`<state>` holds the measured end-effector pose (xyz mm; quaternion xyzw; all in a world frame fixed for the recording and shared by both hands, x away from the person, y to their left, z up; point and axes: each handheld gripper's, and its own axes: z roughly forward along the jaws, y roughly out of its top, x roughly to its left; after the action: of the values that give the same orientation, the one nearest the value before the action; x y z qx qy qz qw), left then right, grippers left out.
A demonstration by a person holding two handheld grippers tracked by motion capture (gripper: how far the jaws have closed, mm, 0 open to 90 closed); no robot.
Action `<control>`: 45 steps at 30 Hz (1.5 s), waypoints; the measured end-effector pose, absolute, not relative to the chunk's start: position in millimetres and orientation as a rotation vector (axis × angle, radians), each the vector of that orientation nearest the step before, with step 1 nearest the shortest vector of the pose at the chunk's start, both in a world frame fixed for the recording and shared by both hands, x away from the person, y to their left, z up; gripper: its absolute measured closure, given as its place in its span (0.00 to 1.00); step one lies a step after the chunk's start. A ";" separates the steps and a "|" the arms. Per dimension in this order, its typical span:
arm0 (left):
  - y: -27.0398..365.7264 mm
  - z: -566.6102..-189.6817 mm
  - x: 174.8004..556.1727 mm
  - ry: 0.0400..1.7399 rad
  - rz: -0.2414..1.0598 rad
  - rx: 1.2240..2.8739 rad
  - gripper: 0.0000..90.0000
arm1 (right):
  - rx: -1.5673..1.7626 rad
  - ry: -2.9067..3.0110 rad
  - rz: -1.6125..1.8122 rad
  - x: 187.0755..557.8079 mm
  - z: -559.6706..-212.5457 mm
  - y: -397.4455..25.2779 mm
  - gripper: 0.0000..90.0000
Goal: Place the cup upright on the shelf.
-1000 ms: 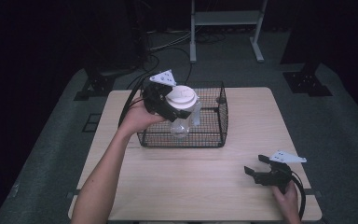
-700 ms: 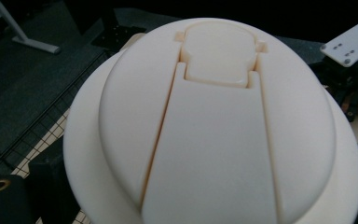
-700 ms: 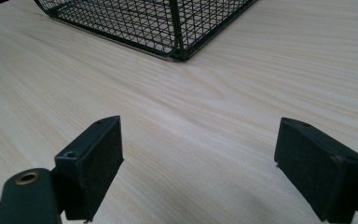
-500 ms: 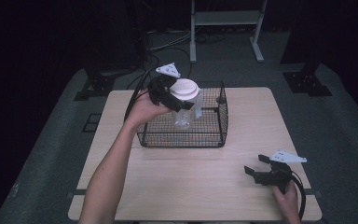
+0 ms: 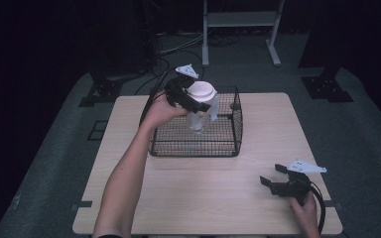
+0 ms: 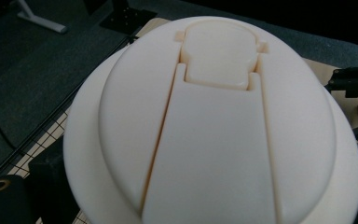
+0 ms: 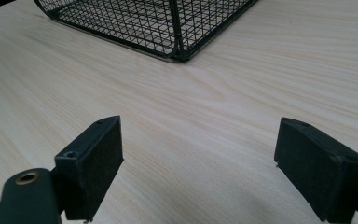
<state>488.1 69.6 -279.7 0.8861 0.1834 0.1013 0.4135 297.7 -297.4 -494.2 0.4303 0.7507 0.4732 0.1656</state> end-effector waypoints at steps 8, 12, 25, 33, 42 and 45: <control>62.3 -298.0 503.1 0.506 0.244 2.245 0.06 | 1.225 2.142 1.348 297.4 -494.2 -297.4 0.16; 57.5 -307.7 508.8 0.522 0.245 2.265 0.06 | 1.218 2.141 1.351 297.8 -494.2 -297.6 0.16; 50.4 -340.2 520.9 0.573 0.204 2.291 0.06 | 1.214 2.144 1.352 297.7 -494.2 -297.9 0.16; 51.9 -353.4 523.9 0.597 0.191 2.294 0.06 | 1.218 2.143 1.352 297.5 -494.0 -297.8 0.16; 56.2 -363.9 524.1 0.614 0.172 2.269 0.06 | 1.215 2.143 1.352 297.4 -494.1 -297.7 0.16; 58.4 -364.4 523.8 0.609 0.170 2.268 0.06 | 1.214 2.144 1.352 297.6 -494.3 -297.7 0.16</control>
<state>523.8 58.4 -364.4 0.8896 0.2387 0.0668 0.3837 297.6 -297.7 -494.3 0.4260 0.7524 0.4745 0.1651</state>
